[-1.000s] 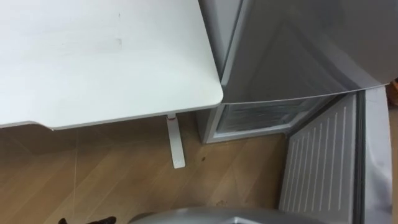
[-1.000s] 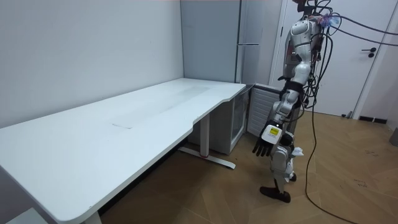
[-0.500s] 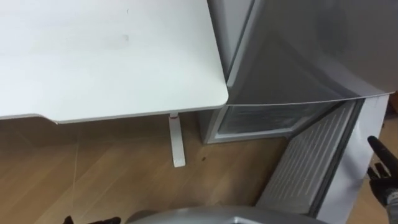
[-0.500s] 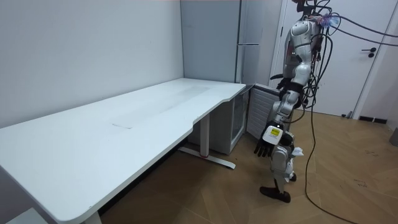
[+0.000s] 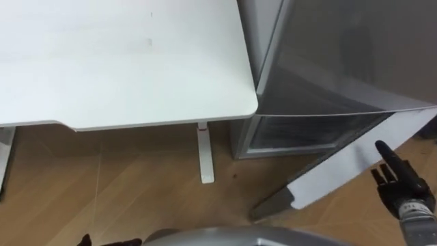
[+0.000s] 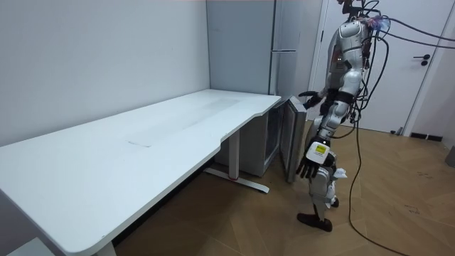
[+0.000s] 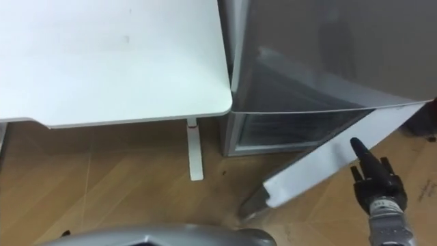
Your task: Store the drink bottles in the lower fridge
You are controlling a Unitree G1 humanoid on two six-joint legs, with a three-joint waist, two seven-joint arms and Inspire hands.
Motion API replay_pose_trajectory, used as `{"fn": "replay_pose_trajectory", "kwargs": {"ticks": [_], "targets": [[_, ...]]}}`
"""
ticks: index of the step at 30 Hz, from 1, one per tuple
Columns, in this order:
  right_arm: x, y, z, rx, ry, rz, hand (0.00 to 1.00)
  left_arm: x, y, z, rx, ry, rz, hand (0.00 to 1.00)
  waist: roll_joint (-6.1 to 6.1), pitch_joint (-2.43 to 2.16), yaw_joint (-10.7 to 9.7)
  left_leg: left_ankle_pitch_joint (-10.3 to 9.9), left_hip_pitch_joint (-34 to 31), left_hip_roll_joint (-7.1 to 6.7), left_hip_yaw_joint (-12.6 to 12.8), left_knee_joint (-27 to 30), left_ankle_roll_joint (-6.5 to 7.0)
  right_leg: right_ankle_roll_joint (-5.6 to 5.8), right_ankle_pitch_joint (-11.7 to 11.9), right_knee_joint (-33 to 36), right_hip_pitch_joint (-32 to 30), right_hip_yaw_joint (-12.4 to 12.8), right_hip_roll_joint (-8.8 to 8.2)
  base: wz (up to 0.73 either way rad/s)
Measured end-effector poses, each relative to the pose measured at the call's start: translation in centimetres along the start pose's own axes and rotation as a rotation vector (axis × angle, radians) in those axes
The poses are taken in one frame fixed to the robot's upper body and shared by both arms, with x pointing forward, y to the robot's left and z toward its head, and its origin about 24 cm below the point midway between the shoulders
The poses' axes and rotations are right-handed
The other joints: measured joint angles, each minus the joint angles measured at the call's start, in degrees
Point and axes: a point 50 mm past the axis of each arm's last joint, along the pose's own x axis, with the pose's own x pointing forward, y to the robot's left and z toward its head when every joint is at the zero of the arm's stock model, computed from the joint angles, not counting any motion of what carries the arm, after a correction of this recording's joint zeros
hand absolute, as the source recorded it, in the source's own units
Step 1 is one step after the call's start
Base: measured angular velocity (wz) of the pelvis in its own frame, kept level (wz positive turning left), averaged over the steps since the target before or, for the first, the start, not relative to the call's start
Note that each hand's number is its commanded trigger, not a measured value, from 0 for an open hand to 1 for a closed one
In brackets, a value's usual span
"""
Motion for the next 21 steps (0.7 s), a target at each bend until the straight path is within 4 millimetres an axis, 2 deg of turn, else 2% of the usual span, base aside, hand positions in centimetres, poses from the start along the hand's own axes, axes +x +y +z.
{"fn": "replay_pose_trajectory", "kwargs": {"ticks": [4, 10, 15, 17, 18, 19, 21], "targets": [[0.3, 1.0, -0.8, -0.009, 0.027, 0.03, 0.0, 0.0, -0.2, -0.1, -0.004, 0.005, 0.0, 0.0, -0.05, 0.02, 0.2, 0.0, -0.7, -0.15, -0.9, 0.5, 0.0, 0.01, 0.0, -0.1, 0.0, -0.7, -0.07, 0.13], [0.6, 2.0, -1.3, -0.039, 0.049, 0.071, 0.0, -0.1, -0.6, -0.3, 0.006, 0.008, -0.005, 0.0, -0.05, 0.01, 1.6, 0.0, -1.8, -0.68, -2.8, 1.5, 0.03, 0.08, -0.1, -1.4, 0.5, -2.5, -0.26, 0.18], [1.2, 3.9, -1.6, -0.09, 0.07, 0.125, 0.0, 0.0, -0.6, -0.2, 0.017, 0.002, 0.01, 0.0, -0.51, 0.03, 3.0, 0.0, -2.4, -1.16, -4.2, 1.9, 0.04, 0.19, -0.2, -1.8, 1.3, -4.1, -0.48, 0.15], [1.2, 3.8, -1.7, -0.108, 0.077, 0.111, 0.0, 0.0, -0.3, 0.0, 0.02, -0.002, 0.015, 0.0, -0.75, 0.19, 2.9, 0.0, -2.6, -1.19, -4.6, 2.1, 0.04, 0.19, -0.2, -1.6, 1.2, -4.8, -0.52, 0.14], [1.3, 4.1, -1.7, -0.132, 0.081, 0.116, 0.0, 0.0, -0.3, -0.1, 0.02, 0.001, 0.02, 0.0, -1.13, 0.5, 3.0, 0.0, -2.6, -1.15, -4.6, 2.1, 0.04, 0.18, -0.2, -1.5, 1.3, -4.8, -0.5, 0.04], [1.4, 4.2, -1.7, -0.138, 0.084, 0.114, 0.0, 0.0, -0.2, -0.1, 0.02, 0.002, 0.021, 0.0, -1.21, 0.63, 3.1, 0.0, -2.7, -1.14, -4.6, 2.1, 0.04, 0.18, -0.2, -1.5, 1.3, -4.9, -0.5, 0.0], [1.5, 4.4, -1.7, -0.14, 0.086, 0.096, 0.0, 0.0, -0.3, -0.5, 0.021, 0.02, 0.02, 0.0, -1.17, 0.75, 3.4, 0.0, -2.8, -1.17, -4.6, 2.2, 0.05, 0.19, -0.2, -1.1, 1.3, -5.0, -0.57, 0.0]]}}
